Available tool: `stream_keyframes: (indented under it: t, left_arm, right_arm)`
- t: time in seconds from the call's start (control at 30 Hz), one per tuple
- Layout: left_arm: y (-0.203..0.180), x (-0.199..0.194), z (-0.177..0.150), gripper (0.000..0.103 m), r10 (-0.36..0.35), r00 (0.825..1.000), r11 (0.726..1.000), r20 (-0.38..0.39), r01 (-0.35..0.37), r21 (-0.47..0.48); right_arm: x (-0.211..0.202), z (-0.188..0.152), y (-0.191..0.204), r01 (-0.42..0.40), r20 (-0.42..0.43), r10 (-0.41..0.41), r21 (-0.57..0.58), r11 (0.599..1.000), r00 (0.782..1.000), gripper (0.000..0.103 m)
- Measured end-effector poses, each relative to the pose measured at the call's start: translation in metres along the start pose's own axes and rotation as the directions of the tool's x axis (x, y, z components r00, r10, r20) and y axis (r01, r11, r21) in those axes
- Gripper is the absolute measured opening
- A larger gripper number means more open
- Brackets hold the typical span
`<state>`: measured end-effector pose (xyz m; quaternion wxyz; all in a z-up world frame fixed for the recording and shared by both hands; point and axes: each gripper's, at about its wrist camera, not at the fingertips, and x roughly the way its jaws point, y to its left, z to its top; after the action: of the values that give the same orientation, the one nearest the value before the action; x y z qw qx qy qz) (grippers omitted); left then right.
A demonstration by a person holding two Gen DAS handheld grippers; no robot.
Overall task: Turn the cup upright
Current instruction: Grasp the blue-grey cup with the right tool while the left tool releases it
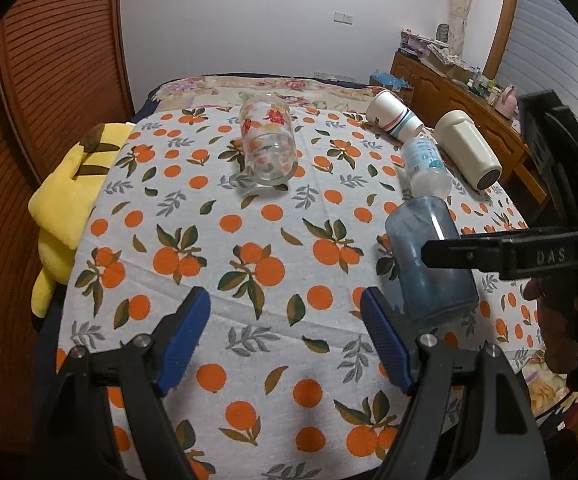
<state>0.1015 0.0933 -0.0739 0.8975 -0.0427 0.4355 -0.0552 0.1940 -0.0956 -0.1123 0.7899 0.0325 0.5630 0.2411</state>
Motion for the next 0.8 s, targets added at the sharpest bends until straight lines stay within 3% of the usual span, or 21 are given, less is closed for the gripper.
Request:
stream_keyframes:
  t: [0.23,0.47,0.63,0.8]
  left_arm:
    - [0.0,0.002,-0.003,0.078,-0.004,1.0,1.0,-0.002,0.004,-0.001]
    - [-0.001,0.003,-0.003,0.078,-0.006,1.0,1.0,-0.005,0.006,0.002]
    - [-0.002,0.003,-0.003,0.078,-0.006,1.0,1.0,-0.006,0.006,0.0]
    - [-0.004,0.006,-0.003,0.078,-0.007,1.0,1.0,-0.01,0.007,-0.007]
  right_arm:
    - [0.017,0.009,-0.001,0.037,-0.058,-0.037,-0.006,0.999,0.998,0.096]
    - [0.024,0.012,0.003,0.021,-0.08,-0.025,-0.045,0.999,0.997,0.08]
    - [0.021,0.011,0.007,0.02,-0.067,-0.025,-0.075,0.997,0.997,0.078]
    - [0.006,0.008,0.012,0.037,0.018,-0.035,-0.131,0.991,0.999,0.076]
